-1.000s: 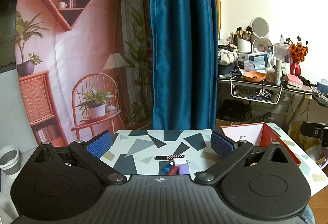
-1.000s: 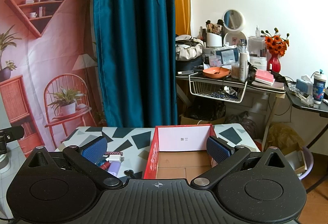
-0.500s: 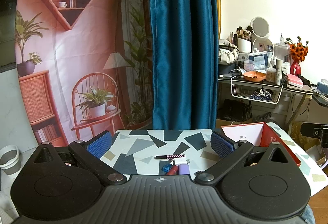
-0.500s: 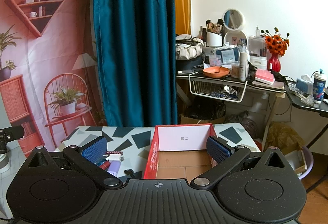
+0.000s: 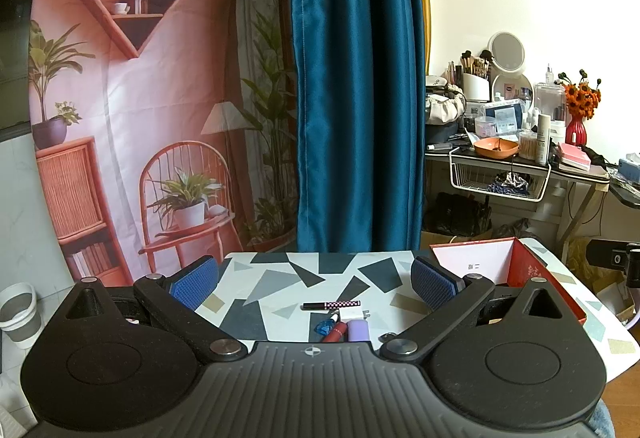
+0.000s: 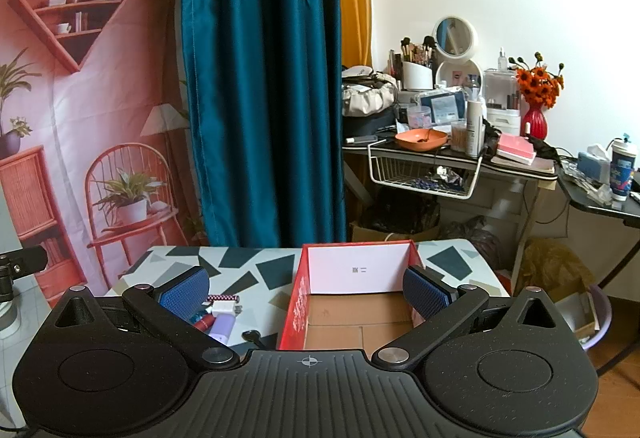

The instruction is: Organize rigid objects

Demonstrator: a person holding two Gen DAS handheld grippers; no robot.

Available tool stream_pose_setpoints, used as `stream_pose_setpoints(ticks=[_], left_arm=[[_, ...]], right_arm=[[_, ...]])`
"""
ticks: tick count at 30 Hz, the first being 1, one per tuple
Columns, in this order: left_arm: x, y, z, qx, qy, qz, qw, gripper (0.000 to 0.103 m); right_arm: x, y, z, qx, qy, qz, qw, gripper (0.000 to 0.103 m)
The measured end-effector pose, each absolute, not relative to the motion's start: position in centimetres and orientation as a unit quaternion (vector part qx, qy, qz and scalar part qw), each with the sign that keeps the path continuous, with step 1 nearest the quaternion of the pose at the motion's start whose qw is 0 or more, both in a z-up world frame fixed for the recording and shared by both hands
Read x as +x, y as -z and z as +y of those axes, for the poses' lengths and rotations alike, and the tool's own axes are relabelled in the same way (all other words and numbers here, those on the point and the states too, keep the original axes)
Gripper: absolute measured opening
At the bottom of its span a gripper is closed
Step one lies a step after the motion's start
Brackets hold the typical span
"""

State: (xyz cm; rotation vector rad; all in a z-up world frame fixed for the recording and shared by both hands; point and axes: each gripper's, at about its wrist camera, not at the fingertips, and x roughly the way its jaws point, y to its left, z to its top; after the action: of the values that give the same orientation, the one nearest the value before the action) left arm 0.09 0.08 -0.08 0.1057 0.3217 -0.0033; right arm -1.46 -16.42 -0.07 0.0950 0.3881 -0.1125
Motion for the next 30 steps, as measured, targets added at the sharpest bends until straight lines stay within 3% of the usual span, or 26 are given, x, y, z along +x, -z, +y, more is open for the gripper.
stream_pose_setpoints(ticks=[30], left_arm=[[0.09,0.02,0.19,0.052,0.005,0.162,0.985,0.103]], right_arm=[[-1.39,0.51,-16.42,0.056,0.054,0.195,0.978,0.103]])
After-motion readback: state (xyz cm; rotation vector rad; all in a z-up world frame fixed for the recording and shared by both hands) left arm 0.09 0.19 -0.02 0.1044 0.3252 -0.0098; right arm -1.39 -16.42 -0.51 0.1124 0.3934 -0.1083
